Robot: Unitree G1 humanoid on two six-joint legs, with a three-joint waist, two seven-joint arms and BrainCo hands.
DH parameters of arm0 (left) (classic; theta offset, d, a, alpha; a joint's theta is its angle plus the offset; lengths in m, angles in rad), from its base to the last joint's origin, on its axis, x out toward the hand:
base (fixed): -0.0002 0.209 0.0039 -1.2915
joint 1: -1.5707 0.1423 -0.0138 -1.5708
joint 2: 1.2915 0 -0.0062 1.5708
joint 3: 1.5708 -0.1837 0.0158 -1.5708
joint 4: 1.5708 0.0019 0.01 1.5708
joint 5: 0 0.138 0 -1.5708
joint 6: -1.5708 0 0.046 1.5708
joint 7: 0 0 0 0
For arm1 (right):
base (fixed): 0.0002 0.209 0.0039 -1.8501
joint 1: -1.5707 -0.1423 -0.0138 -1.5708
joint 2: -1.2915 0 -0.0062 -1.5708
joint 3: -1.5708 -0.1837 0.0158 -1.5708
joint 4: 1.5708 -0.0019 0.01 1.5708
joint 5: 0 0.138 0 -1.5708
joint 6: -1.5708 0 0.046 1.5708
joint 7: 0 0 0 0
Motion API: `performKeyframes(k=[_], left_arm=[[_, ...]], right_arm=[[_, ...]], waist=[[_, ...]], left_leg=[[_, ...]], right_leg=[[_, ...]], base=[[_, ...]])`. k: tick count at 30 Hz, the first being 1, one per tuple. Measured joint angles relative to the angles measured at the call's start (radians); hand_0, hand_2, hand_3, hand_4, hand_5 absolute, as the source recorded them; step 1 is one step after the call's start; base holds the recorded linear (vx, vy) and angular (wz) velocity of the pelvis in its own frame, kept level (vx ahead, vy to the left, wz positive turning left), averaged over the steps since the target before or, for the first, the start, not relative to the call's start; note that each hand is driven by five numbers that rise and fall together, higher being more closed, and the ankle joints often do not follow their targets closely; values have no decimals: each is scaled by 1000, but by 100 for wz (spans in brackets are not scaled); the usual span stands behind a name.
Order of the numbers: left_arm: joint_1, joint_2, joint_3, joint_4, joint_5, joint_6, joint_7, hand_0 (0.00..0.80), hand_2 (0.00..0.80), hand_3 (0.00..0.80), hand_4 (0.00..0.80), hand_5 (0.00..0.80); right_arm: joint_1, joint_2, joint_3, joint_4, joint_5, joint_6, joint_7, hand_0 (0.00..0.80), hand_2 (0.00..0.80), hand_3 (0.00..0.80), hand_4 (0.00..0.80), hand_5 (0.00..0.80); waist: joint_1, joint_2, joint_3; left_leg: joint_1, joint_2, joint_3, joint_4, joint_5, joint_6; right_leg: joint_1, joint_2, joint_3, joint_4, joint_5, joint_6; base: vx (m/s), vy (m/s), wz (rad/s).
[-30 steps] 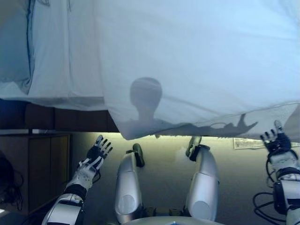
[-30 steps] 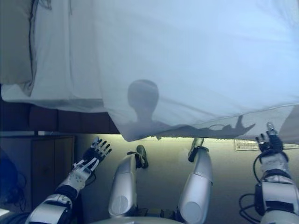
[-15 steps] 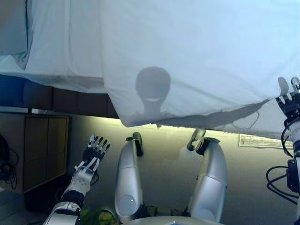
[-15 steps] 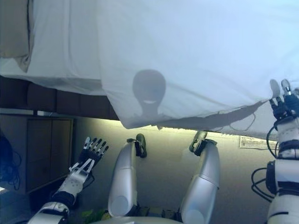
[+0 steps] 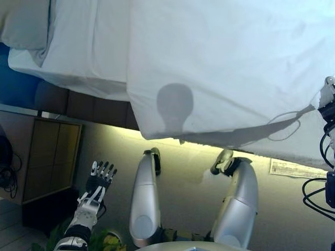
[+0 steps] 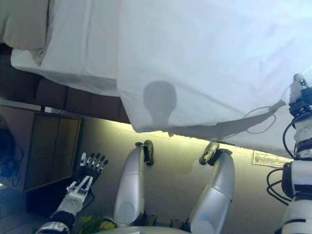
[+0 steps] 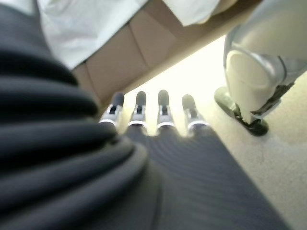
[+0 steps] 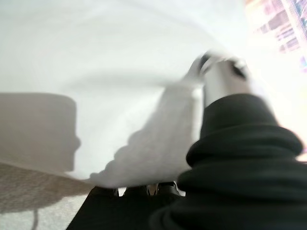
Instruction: Make the bed neatly
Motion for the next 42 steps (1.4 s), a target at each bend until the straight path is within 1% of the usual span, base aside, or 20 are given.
performKeyframes(k=[1, 2, 3, 5, 6, 8, 11, 13, 14, 16, 18, 22, 25, 27, 29, 31, 33, 36, 40, 42], left_arm=[[10, -2, 0, -4, 0, 0, -8, 0, 0, 0, 0, 0], [20, 5, 0, -11, 0, -2, -16, 0, 0, 0, 0, 0], [22, 7, 0, -12, 0, -4, -22, 0, 0, 0, 0, 0], [40, -5, -2, -10, 6, -1, -28, 0, 0, 0, 0, 0], [48, -7, -2, -10, 20, -2, -32, 0, 0, 0, 0, 0], [50, -13, -2, -11, 32, -4, -35, 0, 0, 0, 0, 0], [42, -15, -2, -14, 38, -7, -36, 0, 0, 0, 0, 0], [38, -12, -1, -20, 39, -13, -36, 0, 0, 0, 0, 0], [35, -13, -2, -21, 40, -12, -34, 0, 0, 0, 0, 0], [32, -12, -2, -23, 51, -11, -32, 0, 0, 0, 0, 0], [26, -9, -2, -23, 73, -7, -30, 0, 0, 0, 0, 0], [17, 20, -14, -22, 116, 3, -24, 0, 0, 0, 0, 0], [0, 50, -31, -28, 125, 19, -24, 0, 0, 0, 0, 0], [-3, 78, -44, -47, 140, 36, -24, 0, 0, 0, 0, 0], [-19, 96, -47, -71, 148, 55, -29, 0, 0, 0, 0, 0], [-49, 107, -60, -89, 156, 89, -52, 0, 0, 0, 0, 0], [-77, 116, -95, -91, 158, 131, -87, 0, 0, 0, 0, 0], [-116, 117, -140, -94, 156, 229, -154, 0, 0, 0, 0, 0], [-158, 95, -233, -82, 169, 444, -317, 0, 0, 0, 0, 0], [-161, 55, -267, -41, 200, 542, -401, 0, 0, 0, 0, 0]], right_arm=[[11, 0, -1, 0, -11, 4, 5, 800, 800, 800, 800, 800], [33, -1, -6, 0, -21, 5, 9, 800, 800, 800, 800, 800], [48, -2, -8, -3, -27, 6, 15, 800, 800, 800, 800, 800], [62, 14, -7, -14, -33, 9, 38, 800, 800, 800, 800, 800], [75, 15, -7, -14, -41, 13, 46, 800, 800, 800, 800, 800], [92, 16, -7, -16, -49, 16, 58, 800, 800, 800, 800, 800], [128, 22, -9, -23, -50, 23, 85, 800, 800, 800, 800, 800], [160, 34, -11, -35, -51, 24, 97, 800, 800, 800, 800, 800], [171, 44, -13, -40, -53, 25, 100, 800, 800, 800, 800, 800], [207, 58, -14, -56, -53, 37, 108, 800, 800, 800, 800, 800], [229, 62, -17, -57, -53, 45, 116, 800, 800, 800, 800, 800], [266, 103, -25, -58, -53, 55, 137, 800, 800, 800, 800, 800], [289, 126, -25, -62, -53, 57, 149, 800, 800, 800, 800, 800], [310, 144, -25, -79, -53, 57, 150, 800, 800, 800, 800, 800], [328, 160, -24, -101, -53, 56, 149, 800, 800, 800, 800, 800], [342, 175, -21, -103, -53, 56, 138, 800, 800, 800, 800, 800], [344, 189, -7, -107, -53, 57, 130, 800, 800, 800, 800, 800], [344, 209, -1, -132, -53, 57, 115, 800, 800, 800, 800, 800], [344, 221, 47, -145, -58, 70, 94, 800, 800, 800, 800, 800], [344, 235, 69, -160, -58, 80, 84, 800, 800, 800, 800, 800]], waist=[[1, 0, -1], [-6, -5, -3], [-9, -19, -8], [0, -25, -10], [0, -27, -10], [2, -27, -10], [-2, -29, -17], [-5, -46, -42], [-3, -48, -47], [-4, -62, -84], [-8, -65, -108], [-13, -81, -157], [-23, -82, -178], [-27, -81, -209], [-33, -76, -227], [-34, -74, -255], [-36, -76, -288], [-57, -86, -326], [-69, -103, -361], [-88, -117, -383]], left_leg=[[27, 16, 16, -24, 9, 12], [45, 23, 26, -24, 9, 12], [55, 19, 32, -34, 7, 7], [111, 26, 46, -112, 53, 1], [146, 26, 57, -148, 65, -19], [208, 24, 81, -216, 88, -25], [315, 25, 108, -309, 105, -27], [362, 23, 125, -350, 112, -34], [395, 24, 132, -373, 113, -33], [446, 21, 150, -413, 115, -34], [491, 19, 160, -445, 117, -32], [582, 17, 183, -525, 125, -29], [650, 10, 194, -597, 145, -29], [687, 7, 211, -657, 169, -28], [733, -1, 215, -718, 192, -28], [771, -7, 224, -765, 204, -26], [803, -14, 239, -800, 212, -29], [835, -19, 243, -834, 219, -30], [881, -18, 266, -864, 222, -36], [888, -16, 271, -871, 223, -37]], right_leg=[[19, 1, 5, 28, -26, 31], [53, -6, 37, 105, -63, 31], [87, -7, 54, 77, -126, 45], [130, 16, 41, 19, -108, 42], [156, 16, 36, -3, -102, 41], [210, 20, 22, -57, -79, 48], [314, 37, 4, -154, -49, 61], [360, 44, -4, -201, -39, 72], [395, 52, -8, -232, -30, 78], [447, 57, -23, -287, -15, 90], [506, 61, -44, -341, 1, 102], [607, 87, -61, -453, 36, 120], [683, 107, -74, -545, 72, 132], [720, 125, -81, -616, 108, 136], [770, 143, -88, -693, 143, 142], [813, 158, -89, -761, 173, 148], [848, 168, -89, -821, 201, 153], [890, 181, -89, -884, 227, 158], [923, 196, -87, -915, 233, 159], [929, 204, -86, -924, 233, 158]], base=[[53, 82, 14], [53, 79, 32], [44, 63, 29], [59, 55, -5], [67, 51, -9], [69, 50, -4], [101, 39, -9], [125, 35, -6], [49, 25, -9], [35, 19, -6], [100, 2, 1], [100, -12, -3], [80, -2, -4], [76, 9, -8], [82, 29, -7], [92, 44, -7], [91, 49, -11], [86, 40, -4], [86, 9, -10], [104, -35, -8]])
